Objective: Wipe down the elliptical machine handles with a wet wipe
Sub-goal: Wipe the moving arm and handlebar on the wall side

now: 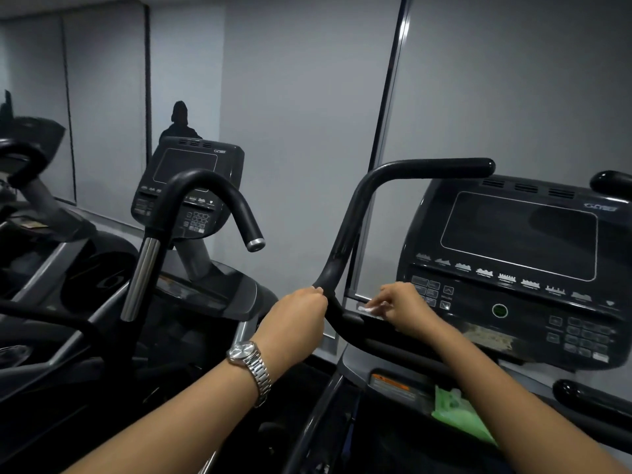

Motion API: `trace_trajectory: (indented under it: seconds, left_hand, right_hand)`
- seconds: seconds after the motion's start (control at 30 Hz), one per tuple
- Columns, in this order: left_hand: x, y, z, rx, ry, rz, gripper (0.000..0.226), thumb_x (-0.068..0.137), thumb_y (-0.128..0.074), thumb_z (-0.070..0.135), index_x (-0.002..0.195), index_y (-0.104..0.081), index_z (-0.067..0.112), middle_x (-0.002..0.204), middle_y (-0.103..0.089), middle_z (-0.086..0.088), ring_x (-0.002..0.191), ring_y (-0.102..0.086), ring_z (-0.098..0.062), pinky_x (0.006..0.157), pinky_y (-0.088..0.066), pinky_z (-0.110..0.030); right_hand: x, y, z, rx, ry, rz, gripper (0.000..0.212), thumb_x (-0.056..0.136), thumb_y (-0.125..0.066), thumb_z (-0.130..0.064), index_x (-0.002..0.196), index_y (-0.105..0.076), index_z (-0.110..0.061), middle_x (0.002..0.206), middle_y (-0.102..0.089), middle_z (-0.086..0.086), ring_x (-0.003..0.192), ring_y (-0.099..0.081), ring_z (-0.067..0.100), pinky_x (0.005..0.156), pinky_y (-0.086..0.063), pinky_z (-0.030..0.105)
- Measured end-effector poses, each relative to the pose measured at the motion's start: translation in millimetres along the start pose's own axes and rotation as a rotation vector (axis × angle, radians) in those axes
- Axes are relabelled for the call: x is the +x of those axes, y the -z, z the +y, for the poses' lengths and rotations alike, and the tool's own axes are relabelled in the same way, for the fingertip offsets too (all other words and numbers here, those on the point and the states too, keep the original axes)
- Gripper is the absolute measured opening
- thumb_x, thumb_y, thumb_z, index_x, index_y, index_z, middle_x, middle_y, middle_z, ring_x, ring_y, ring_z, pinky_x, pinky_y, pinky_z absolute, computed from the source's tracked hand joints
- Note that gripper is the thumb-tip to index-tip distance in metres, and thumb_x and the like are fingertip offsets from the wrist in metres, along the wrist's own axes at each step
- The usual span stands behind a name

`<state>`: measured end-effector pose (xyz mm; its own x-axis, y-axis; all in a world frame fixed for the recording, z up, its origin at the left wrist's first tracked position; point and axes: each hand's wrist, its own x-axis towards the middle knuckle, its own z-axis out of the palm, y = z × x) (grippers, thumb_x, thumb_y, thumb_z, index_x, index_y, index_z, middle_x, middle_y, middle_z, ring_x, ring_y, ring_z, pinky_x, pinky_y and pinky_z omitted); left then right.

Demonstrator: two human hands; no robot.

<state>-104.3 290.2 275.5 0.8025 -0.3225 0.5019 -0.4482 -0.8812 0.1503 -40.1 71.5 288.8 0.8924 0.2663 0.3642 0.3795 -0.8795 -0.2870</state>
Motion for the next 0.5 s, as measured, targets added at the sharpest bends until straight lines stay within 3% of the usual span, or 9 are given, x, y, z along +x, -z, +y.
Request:
trace_trajectory:
  seconds: [0.13,0.23,0.3,0.37,0.5]
  left_hand:
    - [17.1,1.8,4.5,0.022,-0.028,-0.012,0.015,0.090,-0.047,0.001,0.093,-0.057,0.011,0.112,-0.056,-0.004,0.094,-0.059,-0.020,0.079,-0.051,-0.030]
    - [22.6,0.0,4.9,0.051,0.005,-0.035,0.016,0.089,-0.046,-0.001,0.085,-0.051,0.013,0.102,-0.055,-0.003,0.073,-0.052,-0.018,0.063,-0.040,-0.026]
    - [23.7,-2.4,3.6,0.056,0.029,-0.028,0.020,0.088,-0.046,-0.002,0.080,-0.044,0.016,0.098,-0.058,-0.003,0.066,-0.050,-0.018,0.058,-0.037,-0.026]
    - [22.8,-2.8,3.6,0.074,0.032,-0.009,0.020,0.089,-0.046,0.000,0.079,-0.042,0.017,0.094,-0.058,-0.003,0.065,-0.050,-0.018,0.057,-0.036,-0.027]
    - [21.1,-1.7,5.8,0.099,0.026,0.007,0.016,0.091,-0.046,0.001,0.084,-0.051,0.015,0.097,-0.055,-0.002,0.064,-0.044,-0.017,0.060,-0.035,-0.027]
  right_hand:
    - [18.1,37.2,-6.2,0.121,0.230,0.387,0.021,0.077,-0.069,0.009,0.094,-0.074,-0.003,0.075,-0.064,-0.002,0.066,-0.058,-0.004,0.064,-0.044,0.002]
    - [45.8,40.0,-19.8,-0.017,0.477,0.615,0.018,0.080,-0.067,0.004,0.097,-0.073,-0.003,0.087,-0.068,0.009,0.075,-0.065,0.018,0.072,-0.055,0.020]
    - [61.7,24.2,-28.0,-0.120,0.569,0.623,0.022,0.079,-0.067,0.009,0.097,-0.073,-0.002,0.096,-0.070,0.014,0.088,-0.068,0.028,0.077,-0.057,0.034]
    - [68.9,-3.5,-28.1,-0.220,0.647,0.506,0.029,0.073,-0.069,0.013,0.098,-0.072,-0.001,0.101,-0.070,0.015,0.099,-0.066,0.030,0.079,-0.058,0.040]
    - [62.9,-24.0,-7.2,-0.311,0.783,0.366,0.028,0.080,-0.061,0.006,0.103,-0.071,-0.004,0.107,-0.070,0.008,0.103,-0.065,0.024,0.074,-0.059,0.036]
